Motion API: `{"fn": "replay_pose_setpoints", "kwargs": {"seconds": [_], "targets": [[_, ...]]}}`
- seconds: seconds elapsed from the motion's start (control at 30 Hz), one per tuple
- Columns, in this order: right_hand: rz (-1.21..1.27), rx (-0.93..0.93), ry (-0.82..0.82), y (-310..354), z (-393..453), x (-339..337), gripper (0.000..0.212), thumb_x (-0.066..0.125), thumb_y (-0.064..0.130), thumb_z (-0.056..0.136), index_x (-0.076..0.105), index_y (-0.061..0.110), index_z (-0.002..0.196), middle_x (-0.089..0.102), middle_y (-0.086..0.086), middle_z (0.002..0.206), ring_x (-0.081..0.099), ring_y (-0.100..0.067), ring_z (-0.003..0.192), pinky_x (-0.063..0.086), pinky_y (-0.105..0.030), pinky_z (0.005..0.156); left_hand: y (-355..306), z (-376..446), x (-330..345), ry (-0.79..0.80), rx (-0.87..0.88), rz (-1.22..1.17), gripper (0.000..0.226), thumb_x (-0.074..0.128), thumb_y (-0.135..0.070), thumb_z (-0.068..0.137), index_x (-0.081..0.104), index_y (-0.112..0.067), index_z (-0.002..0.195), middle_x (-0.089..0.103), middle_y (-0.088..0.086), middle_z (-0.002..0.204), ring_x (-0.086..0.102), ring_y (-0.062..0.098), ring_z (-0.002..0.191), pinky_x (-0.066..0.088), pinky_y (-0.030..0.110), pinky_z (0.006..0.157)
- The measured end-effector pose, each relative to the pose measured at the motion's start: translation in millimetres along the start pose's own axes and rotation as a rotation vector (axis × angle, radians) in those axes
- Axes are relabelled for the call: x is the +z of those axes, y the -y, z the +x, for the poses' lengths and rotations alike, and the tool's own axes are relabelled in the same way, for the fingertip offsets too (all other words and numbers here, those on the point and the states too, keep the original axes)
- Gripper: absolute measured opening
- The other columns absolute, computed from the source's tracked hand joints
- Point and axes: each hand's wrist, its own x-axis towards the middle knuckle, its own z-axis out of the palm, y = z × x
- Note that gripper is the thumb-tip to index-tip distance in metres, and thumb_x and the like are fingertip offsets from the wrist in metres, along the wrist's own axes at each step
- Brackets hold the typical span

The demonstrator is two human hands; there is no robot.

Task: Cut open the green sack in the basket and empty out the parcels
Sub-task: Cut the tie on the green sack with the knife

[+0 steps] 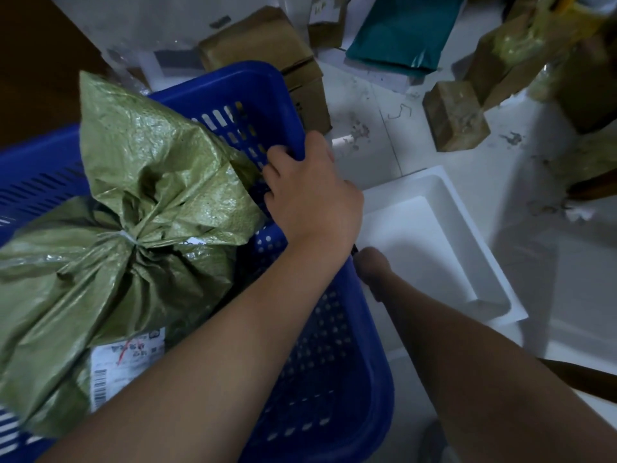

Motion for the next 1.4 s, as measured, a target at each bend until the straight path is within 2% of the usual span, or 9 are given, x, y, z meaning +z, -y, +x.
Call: {"fn": "replay_pose_setpoints", "kwargs": {"seconds": [0.07, 0.2, 0.4, 0.63, 0.87, 1.0, 1.07, 1.17, 1.4], "targets": [[0.048, -0.068, -0.084, 11, -11, -12, 0.025, 0.034, 0.013, 0.1, 0.058, 0.008, 0.098, 0.059, -0.018, 0.103, 0.056, -0.03, 0.09, 0.041, -0.033, 0.073, -1, 0, -1, 0.0, -0.009, 0.007, 0.03, 0.058, -0.014, 0.081, 0.045, -0.023, 0.107, 0.034, 0.011, 0.136, 0.037, 0.031, 0.12, 0.04, 0.04, 0.086], [0.089, -0.169, -0.225, 35, -42, -39, 0.023, 0.034, 0.018, 0.095, 0.053, 0.01, 0.086, 0.061, -0.012, 0.093, 0.057, -0.027, 0.079, 0.043, -0.033, 0.065, -3, -2, -2, -0.023, -0.006, 0.026, 0.025, 0.055, -0.019, 0.085, 0.049, -0.021, 0.11, 0.038, 0.011, 0.132, 0.039, 0.031, 0.117, 0.038, 0.038, 0.082], [0.074, -0.36, -0.413, 74, -106, -63, 0.031, 0.033, 0.027, 0.098, 0.058, 0.009, 0.098, 0.063, -0.009, 0.092, 0.058, -0.028, 0.083, 0.041, -0.034, 0.068, -1, -11, -10, -0.186, 0.027, -0.085, 0.034, 0.034, -0.033, 0.098, 0.058, -0.022, 0.119, 0.049, 0.011, 0.135, 0.047, 0.031, 0.117, 0.041, 0.041, 0.088], [0.096, -0.57, -0.463, 108, -185, -70, 0.023, 0.034, 0.022, 0.1, 0.051, 0.011, 0.09, 0.061, -0.012, 0.089, 0.056, -0.028, 0.08, 0.04, -0.034, 0.065, 28, -28, -55, -0.078, 0.207, -0.087, 0.038, 0.041, -0.025, 0.098, 0.049, -0.02, 0.135, 0.066, 0.006, 0.117, 0.058, 0.03, 0.106, 0.048, 0.043, 0.084], [0.021, -0.639, -0.299, 138, -259, -28, 0.017, 0.036, 0.016, 0.097, 0.049, 0.011, 0.087, 0.057, -0.011, 0.091, 0.056, -0.033, 0.089, 0.041, -0.038, 0.071, 86, -46, -149, -0.11, 0.2, 0.016, 0.031, 0.049, -0.023, 0.091, 0.058, -0.02, 0.121, 0.065, 0.003, 0.12, 0.055, 0.029, 0.113, 0.047, 0.04, 0.089], [0.026, -0.665, -0.162, 160, -282, -3, 0.016, 0.039, 0.016, 0.1, 0.053, 0.014, 0.095, 0.051, -0.001, 0.076, 0.053, -0.024, 0.069, 0.038, -0.027, 0.047, 139, -42, -188, -0.1, 0.031, 0.102, 0.028, 0.052, -0.025, 0.09, 0.058, -0.017, 0.116, 0.058, 0.01, 0.121, 0.049, 0.033, 0.114, 0.044, 0.041, 0.091], [0.045, -0.655, -0.108, 168, -281, 12, 0.019, 0.039, 0.019, 0.101, 0.056, 0.011, 0.102, 0.052, -0.005, 0.075, 0.051, -0.021, 0.06, 0.042, -0.023, 0.046, 161, -34, -192, -0.073, -0.048, 0.11, 0.029, 0.056, -0.027, 0.088, 0.057, -0.014, 0.114, 0.055, 0.013, 0.122, 0.048, 0.033, 0.116, 0.042, 0.041, 0.093], [0.074, -0.625, -0.102, 175, -262, 34, 0.025, 0.04, 0.019, 0.1, 0.06, 0.006, 0.107, 0.049, -0.005, 0.072, 0.046, -0.02, 0.06, 0.038, -0.037, 0.059, 186, -14, -180, 0.036, -0.064, 0.163, 0.044, 0.061, -0.033, 0.086, 0.053, -0.012, 0.124, 0.051, 0.012, 0.13, 0.046, 0.032, 0.122, 0.039, 0.04, 0.099], [0.186, -0.537, -0.046, 180, -218, 44, 0.016, 0.04, 0.018, 0.098, 0.055, 0.02, 0.103, 0.045, 0.005, 0.063, 0.04, -0.012, 0.053, 0.028, -0.026, 0.05, 198, 23, -146, 0.338, 0.009, 0.374, 0.055, 0.058, -0.052, 0.083, 0.051, -0.022, 0.128, 0.049, 0.004, 0.138, 0.037, 0.027, 0.134, 0.03, 0.044, 0.105]]}}
